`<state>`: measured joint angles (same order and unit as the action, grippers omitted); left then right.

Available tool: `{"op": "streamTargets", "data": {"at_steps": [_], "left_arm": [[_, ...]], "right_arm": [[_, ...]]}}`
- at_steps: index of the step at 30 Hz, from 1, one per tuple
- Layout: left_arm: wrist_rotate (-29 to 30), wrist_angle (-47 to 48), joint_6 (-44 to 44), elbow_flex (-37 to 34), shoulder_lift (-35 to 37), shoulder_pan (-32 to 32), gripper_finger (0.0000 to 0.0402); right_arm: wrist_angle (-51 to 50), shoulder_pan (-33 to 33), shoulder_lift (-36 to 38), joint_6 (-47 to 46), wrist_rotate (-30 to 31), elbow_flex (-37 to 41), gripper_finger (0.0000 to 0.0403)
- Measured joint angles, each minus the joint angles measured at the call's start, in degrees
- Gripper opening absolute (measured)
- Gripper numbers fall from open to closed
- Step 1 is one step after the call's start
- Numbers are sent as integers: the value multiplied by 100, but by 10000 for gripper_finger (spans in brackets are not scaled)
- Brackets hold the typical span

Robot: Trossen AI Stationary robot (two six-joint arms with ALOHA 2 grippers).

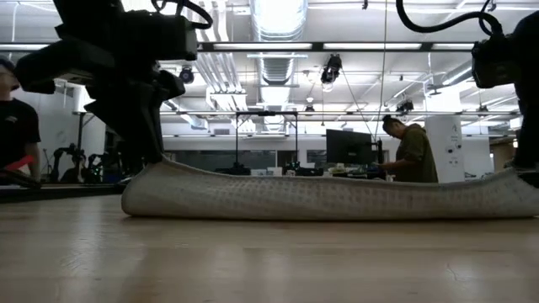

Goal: Fold microfiber towels
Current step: Fold the gray on the table

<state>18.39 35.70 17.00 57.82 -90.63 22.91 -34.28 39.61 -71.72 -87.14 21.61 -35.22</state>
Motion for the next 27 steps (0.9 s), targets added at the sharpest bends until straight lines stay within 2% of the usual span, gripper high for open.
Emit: {"op": "streamTargets", "data": {"at_steps": [8,16,27], "left_arm": [[13,-7,143,0,0,-208,0],[-35,-119,130,0,217,-364,0],[2,-84,-49,2,782,-640,0]], "right_arm": [[-2,-179,13,-89,177,0,8],[-63,-547,87,479,277,-152,8],[-1063,-1142,371,1067,304,-674,8]]}}
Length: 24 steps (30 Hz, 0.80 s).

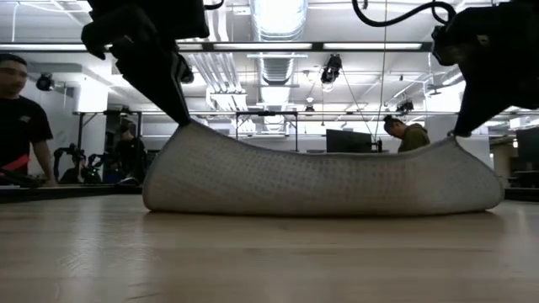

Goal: Fold microfiber towels
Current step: Fold the gray on the table

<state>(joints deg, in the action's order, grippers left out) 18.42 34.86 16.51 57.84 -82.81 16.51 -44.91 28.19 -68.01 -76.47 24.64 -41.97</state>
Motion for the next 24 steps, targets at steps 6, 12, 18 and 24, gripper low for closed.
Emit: {"op": "streamTargets", "data": {"at_steps": [6,12,18,24], "left_arm": [[-58,343,-33,0,-8,-195,0],[-57,466,-169,0,-9,-368,0],[-57,465,-280,0,-9,-571,0],[-81,460,-486,0,-9,-800,0]], "right_arm": [[-194,-284,53,175,0,-107,8],[-299,-484,87,229,-2,-106,8],[-294,-730,111,429,-2,-106,8],[-286,-1045,131,629,-4,-104,8]]}}
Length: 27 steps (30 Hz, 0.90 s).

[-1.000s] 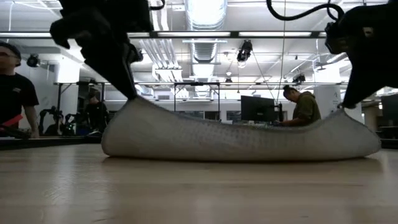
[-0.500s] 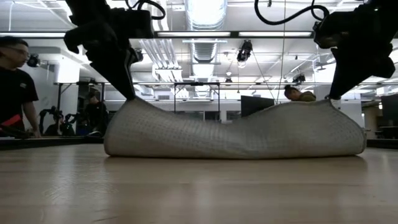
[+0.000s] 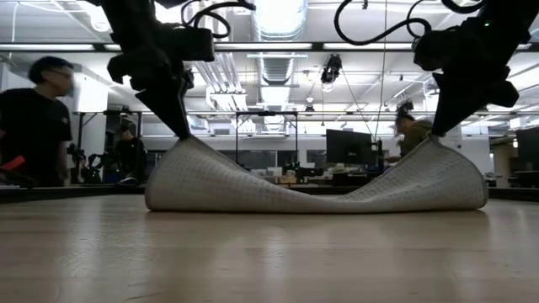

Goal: Fold microfiber towels
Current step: Fold the gray on the table

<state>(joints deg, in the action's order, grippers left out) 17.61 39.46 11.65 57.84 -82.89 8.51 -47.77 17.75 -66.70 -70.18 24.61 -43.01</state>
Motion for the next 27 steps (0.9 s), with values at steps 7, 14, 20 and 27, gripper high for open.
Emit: {"op": "streamTargets", "data": {"at_steps": [7,14,20,27], "left_arm": [[-19,-24,-213,-2,0,-305,0],[-139,-48,-448,-2,0,-649,0],[-378,-183,-697,-2,0,-984,0],[-422,-301,-907,-4,0,-1356,0]], "right_arm": [[14,-480,0,334,-1,1,8],[53,-1003,0,764,-42,2,8],[222,-1387,23,1167,-64,5,8],[399,-1851,177,1594,-82,5,8]]}}
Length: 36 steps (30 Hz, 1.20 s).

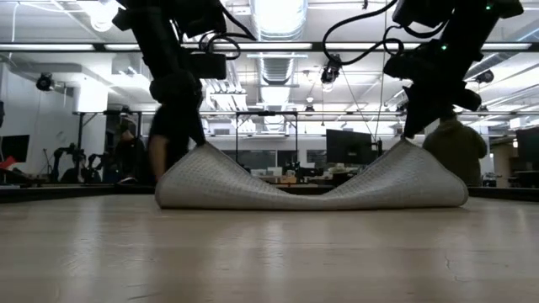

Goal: Fold microfiber towels
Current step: Fold the gray on the table

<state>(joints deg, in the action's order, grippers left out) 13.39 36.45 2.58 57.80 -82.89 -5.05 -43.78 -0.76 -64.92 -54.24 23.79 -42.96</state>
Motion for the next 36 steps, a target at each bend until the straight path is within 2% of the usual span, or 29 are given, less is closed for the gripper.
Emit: {"op": "streamTargets", "data": {"at_steps": [19,36], "left_arm": [[-241,-303,-388,0,0,-570,0],[-436,-303,-710,0,0,-1075,0]], "right_arm": [[420,-1377,133,1365,-489,-283,8],[429,-2030,105,1704,-926,-280,8]]}}
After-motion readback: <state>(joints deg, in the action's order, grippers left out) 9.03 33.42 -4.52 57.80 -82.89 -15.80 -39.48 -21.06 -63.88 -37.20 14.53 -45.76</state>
